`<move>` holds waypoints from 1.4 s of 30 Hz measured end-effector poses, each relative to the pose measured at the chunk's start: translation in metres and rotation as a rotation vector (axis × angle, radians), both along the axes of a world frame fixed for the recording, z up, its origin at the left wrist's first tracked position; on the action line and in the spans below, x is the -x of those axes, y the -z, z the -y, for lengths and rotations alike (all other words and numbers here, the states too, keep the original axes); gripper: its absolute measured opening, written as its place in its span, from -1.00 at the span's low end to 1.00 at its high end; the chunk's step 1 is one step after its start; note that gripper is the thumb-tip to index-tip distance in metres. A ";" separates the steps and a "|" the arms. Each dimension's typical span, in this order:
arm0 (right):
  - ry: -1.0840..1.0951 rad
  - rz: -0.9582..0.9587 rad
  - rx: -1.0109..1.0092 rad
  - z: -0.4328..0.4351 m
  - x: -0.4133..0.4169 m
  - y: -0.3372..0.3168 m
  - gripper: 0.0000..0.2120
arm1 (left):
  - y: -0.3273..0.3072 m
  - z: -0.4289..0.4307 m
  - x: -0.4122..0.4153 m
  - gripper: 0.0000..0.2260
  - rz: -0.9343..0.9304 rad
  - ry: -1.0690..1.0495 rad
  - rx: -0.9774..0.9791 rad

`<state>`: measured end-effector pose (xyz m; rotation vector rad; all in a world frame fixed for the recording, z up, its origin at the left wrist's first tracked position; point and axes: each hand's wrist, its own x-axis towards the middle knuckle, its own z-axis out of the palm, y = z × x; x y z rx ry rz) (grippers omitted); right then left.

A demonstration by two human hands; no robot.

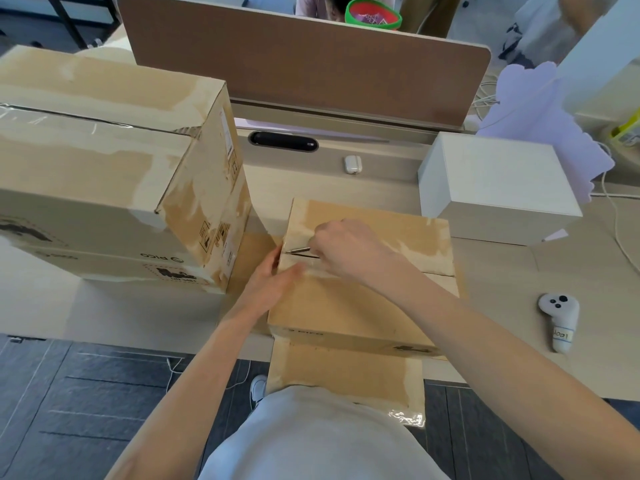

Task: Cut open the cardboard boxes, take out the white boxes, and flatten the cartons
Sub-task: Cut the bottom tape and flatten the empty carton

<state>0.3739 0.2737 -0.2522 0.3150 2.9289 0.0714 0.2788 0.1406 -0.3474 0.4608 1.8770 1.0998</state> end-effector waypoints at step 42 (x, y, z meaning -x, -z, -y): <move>0.201 0.272 -0.170 -0.026 -0.048 -0.037 -0.77 | 0.010 -0.008 0.009 -0.54 -1.098 0.580 -0.238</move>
